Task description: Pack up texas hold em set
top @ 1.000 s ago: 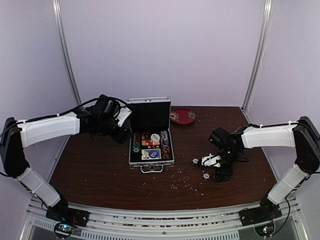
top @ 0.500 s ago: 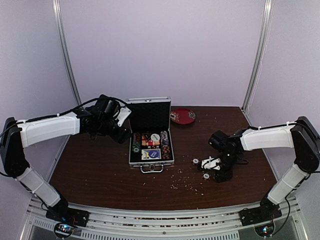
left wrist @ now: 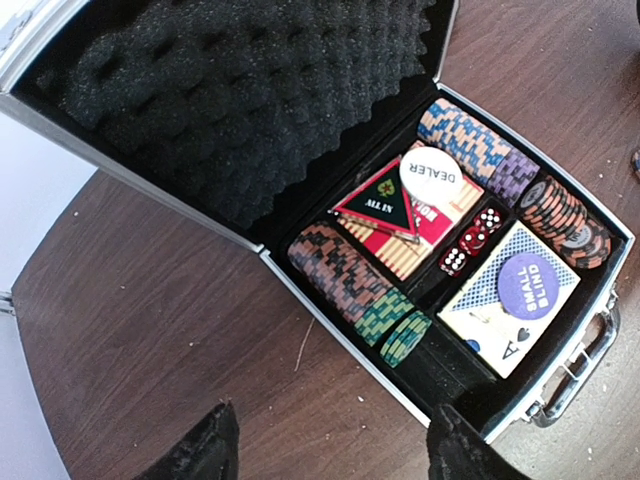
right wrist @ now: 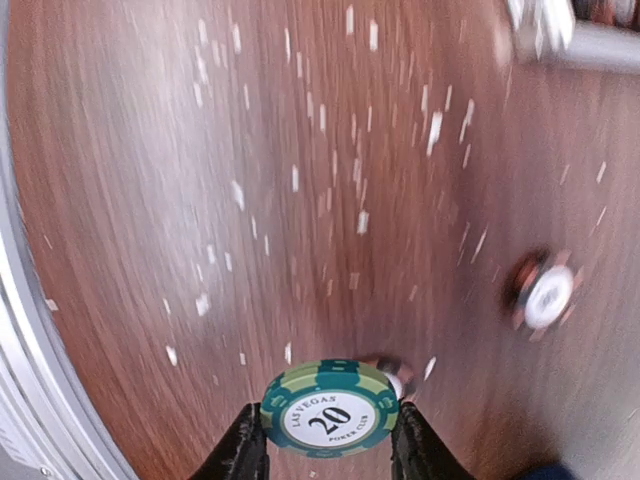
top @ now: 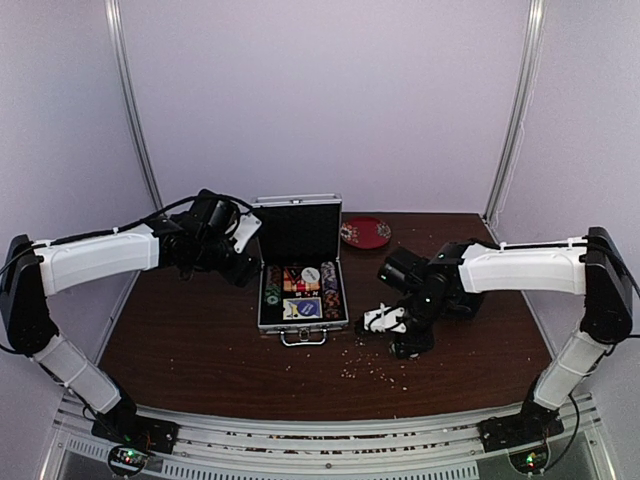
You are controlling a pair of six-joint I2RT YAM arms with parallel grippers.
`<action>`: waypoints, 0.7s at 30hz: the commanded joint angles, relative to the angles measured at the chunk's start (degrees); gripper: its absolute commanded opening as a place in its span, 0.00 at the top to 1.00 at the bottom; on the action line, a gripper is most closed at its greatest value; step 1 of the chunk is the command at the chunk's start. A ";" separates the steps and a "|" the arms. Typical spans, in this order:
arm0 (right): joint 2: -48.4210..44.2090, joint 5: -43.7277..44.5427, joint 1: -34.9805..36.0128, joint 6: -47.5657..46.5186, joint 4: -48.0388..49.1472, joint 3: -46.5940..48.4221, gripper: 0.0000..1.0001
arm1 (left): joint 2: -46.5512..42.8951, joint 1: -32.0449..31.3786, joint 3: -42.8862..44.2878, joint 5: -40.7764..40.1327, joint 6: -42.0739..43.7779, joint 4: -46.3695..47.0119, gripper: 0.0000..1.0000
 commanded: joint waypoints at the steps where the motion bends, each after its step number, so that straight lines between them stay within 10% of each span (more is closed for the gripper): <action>1: 6.00 -4.14 3.98 0.80 -1.18 8.29 0.67 | -2.14 0.56 -0.65 -1.35 0.59 2.32 0.34; 21: 35.01 -5.05 15.95 3.55 -4.34 42.38 0.67 | -3.87 0.56 -1.27 -2.19 -0.15 3.00 0.34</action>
